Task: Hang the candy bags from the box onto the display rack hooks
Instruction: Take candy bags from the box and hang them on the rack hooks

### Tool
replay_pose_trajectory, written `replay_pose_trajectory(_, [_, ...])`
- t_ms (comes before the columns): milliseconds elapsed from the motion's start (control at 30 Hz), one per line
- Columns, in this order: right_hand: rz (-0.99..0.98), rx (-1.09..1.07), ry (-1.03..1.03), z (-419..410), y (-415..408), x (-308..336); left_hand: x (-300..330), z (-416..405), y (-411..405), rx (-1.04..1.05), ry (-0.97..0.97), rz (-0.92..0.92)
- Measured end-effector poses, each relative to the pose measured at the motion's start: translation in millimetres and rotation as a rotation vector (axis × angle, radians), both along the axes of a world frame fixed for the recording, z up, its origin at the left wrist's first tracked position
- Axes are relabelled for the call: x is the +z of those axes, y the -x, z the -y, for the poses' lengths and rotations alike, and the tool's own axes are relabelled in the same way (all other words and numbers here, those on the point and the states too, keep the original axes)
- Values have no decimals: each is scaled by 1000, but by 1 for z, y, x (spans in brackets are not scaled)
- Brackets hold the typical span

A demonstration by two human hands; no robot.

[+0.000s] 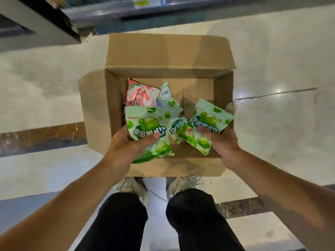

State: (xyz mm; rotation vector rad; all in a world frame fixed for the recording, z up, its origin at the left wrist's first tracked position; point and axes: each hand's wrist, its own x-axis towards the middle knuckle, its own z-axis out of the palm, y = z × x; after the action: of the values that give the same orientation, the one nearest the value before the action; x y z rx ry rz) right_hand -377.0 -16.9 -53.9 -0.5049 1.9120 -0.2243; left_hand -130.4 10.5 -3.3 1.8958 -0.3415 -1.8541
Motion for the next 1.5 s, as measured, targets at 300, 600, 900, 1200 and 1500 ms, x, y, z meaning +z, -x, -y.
replay_pose_trajectory(300, [252,23,195,30,-30,259,226,45,-42,-36,133,30])
replay_pose_trajectory(600, [266,109,405,8,-76,565,511,29,-101,-114,272,38])
replay_pose_trajectory(900, [308,206,606,-60,-103,711,673,-54,-131,17,446,48])
replay_pose_trajectory(1200, [456,330,739,-97,-118,761,733,-147,-116,236,583,175])
replay_pose_trajectory(1500, [604,579,749,-135,-191,796,768,-232,-166,475,676,290])
